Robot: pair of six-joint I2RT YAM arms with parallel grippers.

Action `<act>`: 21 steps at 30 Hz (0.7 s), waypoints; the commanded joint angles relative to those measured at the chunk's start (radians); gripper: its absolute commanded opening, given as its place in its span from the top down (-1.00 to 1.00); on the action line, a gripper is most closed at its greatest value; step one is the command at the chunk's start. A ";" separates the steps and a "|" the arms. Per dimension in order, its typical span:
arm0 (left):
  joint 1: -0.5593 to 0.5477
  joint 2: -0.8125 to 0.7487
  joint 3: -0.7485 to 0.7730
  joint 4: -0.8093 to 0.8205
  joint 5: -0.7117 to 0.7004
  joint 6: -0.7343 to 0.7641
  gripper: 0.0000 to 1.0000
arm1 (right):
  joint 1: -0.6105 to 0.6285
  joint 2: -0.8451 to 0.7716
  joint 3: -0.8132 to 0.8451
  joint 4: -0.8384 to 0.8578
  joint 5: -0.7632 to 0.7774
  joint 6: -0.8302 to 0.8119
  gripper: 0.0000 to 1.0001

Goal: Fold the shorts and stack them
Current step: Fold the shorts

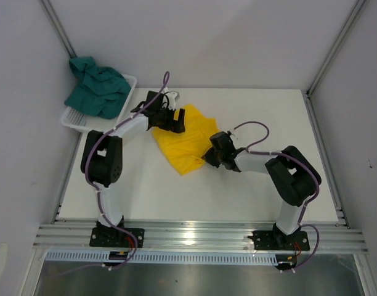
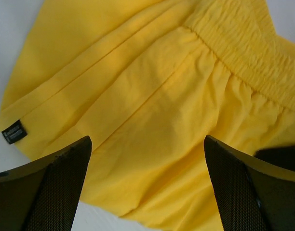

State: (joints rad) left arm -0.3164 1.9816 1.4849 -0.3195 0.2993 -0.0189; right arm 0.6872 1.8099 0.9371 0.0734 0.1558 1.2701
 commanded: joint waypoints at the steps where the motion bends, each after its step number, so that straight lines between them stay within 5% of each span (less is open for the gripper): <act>1: 0.011 -0.153 -0.063 0.053 -0.037 -0.073 -0.98 | -0.103 -0.029 0.029 -0.111 -0.185 -0.370 1.00; 6: 0.011 -0.248 -0.189 0.131 -0.034 -0.144 -0.98 | -0.311 -0.054 0.000 -0.216 -0.306 -0.814 0.94; 9: 0.007 -0.274 -0.233 0.164 -0.046 -0.173 -0.98 | -0.379 0.031 0.118 -0.351 -0.231 -0.949 0.89; 21: -0.061 -0.015 0.070 0.073 -0.106 -0.089 -0.72 | -0.334 0.151 0.305 -0.400 -0.137 -1.054 0.82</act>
State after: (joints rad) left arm -0.3656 1.8980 1.4502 -0.2264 0.1955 -0.1387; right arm 0.3500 1.9339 1.2415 -0.2634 -0.0120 0.2882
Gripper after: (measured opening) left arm 0.867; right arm 0.089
